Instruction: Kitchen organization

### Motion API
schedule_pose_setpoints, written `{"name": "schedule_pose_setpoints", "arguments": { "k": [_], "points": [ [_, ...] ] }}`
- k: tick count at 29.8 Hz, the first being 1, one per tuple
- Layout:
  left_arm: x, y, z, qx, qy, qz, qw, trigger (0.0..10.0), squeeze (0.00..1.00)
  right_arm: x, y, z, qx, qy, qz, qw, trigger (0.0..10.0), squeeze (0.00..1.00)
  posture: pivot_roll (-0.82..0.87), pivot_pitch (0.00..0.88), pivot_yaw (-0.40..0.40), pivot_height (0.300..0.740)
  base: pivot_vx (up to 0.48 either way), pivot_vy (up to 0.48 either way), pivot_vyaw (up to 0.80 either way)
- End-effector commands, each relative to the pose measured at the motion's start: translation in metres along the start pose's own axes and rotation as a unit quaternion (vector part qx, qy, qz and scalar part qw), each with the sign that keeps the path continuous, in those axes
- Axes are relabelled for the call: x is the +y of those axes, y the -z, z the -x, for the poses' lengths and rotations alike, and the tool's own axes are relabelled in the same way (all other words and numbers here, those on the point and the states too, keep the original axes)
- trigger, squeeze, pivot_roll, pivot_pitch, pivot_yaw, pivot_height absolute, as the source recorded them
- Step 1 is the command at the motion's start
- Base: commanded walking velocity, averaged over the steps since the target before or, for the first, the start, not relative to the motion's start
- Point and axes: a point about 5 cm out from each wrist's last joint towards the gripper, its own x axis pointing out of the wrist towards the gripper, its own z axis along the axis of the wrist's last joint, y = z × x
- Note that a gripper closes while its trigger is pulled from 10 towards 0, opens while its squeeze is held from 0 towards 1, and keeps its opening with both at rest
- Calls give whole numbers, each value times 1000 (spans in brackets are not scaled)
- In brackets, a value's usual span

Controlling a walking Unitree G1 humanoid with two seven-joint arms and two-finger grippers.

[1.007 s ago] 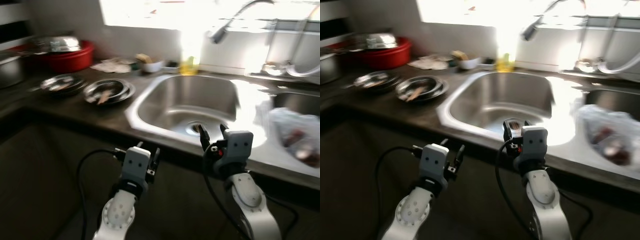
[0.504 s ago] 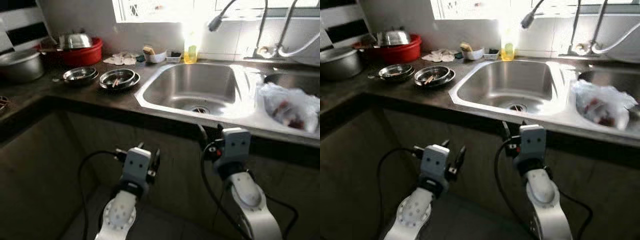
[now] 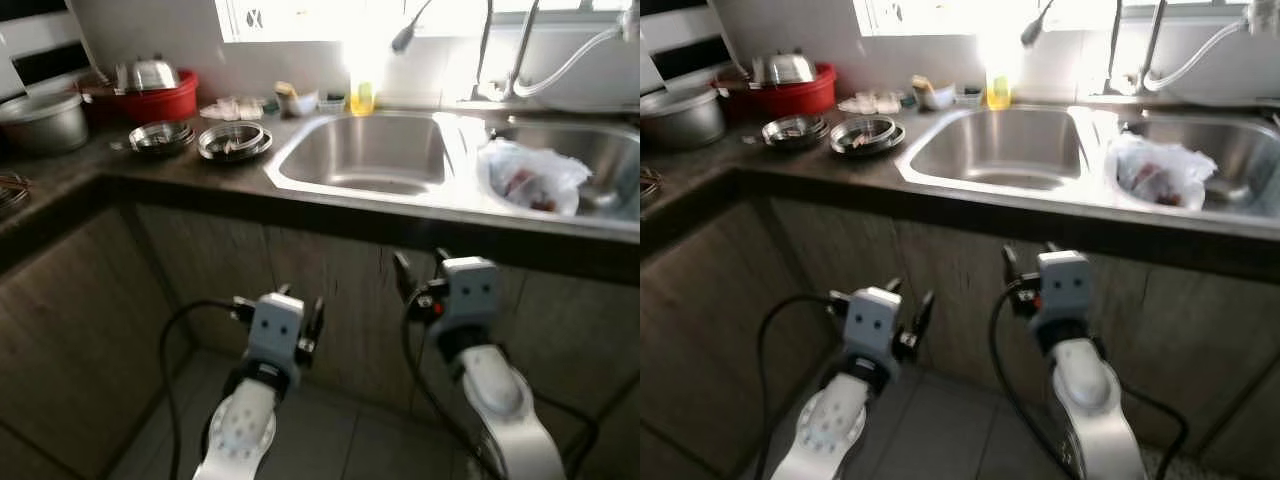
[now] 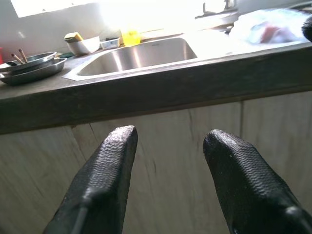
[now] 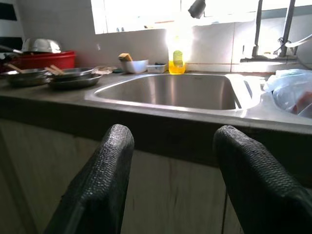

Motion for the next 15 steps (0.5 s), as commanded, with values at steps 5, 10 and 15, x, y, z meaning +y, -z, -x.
{"name": "schedule_pose_setpoints", "arguments": {
  "k": [5, 10, 15],
  "points": [
    [6, 1, 2, 3, -10, 1, 1000, 10000, 0, 6, -1, 0, -3, -15, 2, 1000, 10000, 0, 22, 8, 25, 740, -49, 0, 0],
    [6, 1, 2, 3, -12, 3, 1000, 10000, 0, 7, -1, 1, -2, -18, 5, 1000, 10000, 0, 23, 8, 26, 740, 0, 0, 670],
    [7, 1, 2, 4, -15, 3, 1000, 10000, 0, 8, 0, 1, 0, -20, 6, 1000, 10000, 0, 22, 8, 27, 740, 0, 0, 800]
  ]
}}
